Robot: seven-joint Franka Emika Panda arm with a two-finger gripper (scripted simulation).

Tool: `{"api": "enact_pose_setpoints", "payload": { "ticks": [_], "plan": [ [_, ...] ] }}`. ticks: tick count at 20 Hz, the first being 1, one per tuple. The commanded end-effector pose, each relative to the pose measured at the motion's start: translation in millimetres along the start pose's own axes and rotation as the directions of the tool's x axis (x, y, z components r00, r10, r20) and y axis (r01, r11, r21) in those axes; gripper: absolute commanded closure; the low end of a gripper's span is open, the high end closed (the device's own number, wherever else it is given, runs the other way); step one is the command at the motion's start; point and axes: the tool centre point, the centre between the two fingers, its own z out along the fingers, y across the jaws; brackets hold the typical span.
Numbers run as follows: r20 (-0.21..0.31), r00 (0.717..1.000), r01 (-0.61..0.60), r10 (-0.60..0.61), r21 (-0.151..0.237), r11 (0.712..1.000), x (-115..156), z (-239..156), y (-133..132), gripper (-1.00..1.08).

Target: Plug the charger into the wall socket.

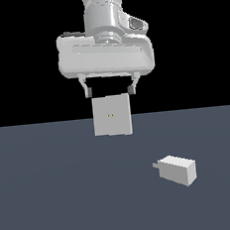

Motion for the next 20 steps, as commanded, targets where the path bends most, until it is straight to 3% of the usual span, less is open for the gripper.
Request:
{"api": "enact_pose_setpoints", "payload": {
  "ticks": [1,10,20],
  "plan": [
    [-0.001,0.999,0.041,-0.041,0.000,0.999,-9,7,3,-0.92],
    [-0.007,0.974,0.225,-0.225,-0.002,0.974,-48,36,21,-0.92],
    [-0.013,0.912,0.409,-0.409,-0.005,0.913,-83,67,48,-0.92]
  ]
}}
